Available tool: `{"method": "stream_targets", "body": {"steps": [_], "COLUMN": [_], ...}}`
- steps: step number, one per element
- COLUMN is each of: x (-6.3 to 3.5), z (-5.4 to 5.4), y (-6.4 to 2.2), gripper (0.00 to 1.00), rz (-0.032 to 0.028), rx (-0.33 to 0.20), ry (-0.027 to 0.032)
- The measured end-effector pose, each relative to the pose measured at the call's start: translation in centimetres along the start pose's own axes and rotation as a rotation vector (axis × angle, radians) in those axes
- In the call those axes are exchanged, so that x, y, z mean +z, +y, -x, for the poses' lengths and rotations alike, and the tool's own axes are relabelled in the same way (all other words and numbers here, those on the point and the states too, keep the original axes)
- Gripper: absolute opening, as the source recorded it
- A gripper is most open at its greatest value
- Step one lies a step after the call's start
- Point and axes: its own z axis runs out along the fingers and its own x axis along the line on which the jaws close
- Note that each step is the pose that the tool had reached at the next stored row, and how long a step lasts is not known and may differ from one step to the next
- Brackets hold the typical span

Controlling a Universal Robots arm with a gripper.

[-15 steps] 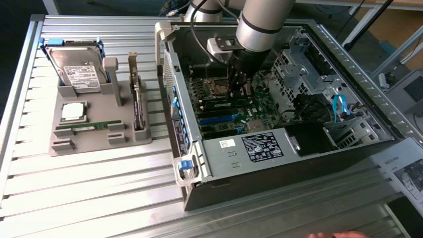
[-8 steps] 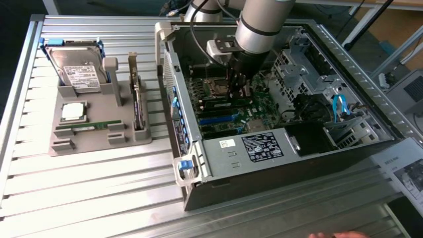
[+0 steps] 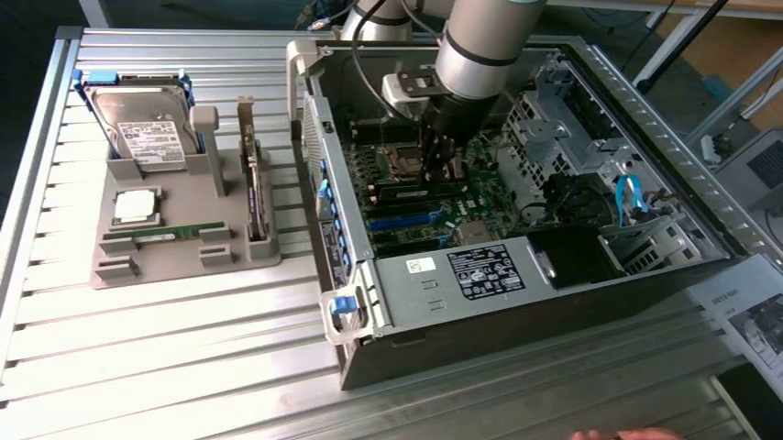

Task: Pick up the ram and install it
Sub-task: 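Press down the ram until it locks into place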

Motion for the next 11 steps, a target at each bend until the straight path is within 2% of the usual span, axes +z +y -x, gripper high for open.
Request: {"method": "stream_targets", "body": {"steps": [11], "x": [0.1], "z": [0.04], "y": [0.06], "gripper": [0.1], "rz": [0.0002], "rx": [0.0], "ry": [0.0005]}}
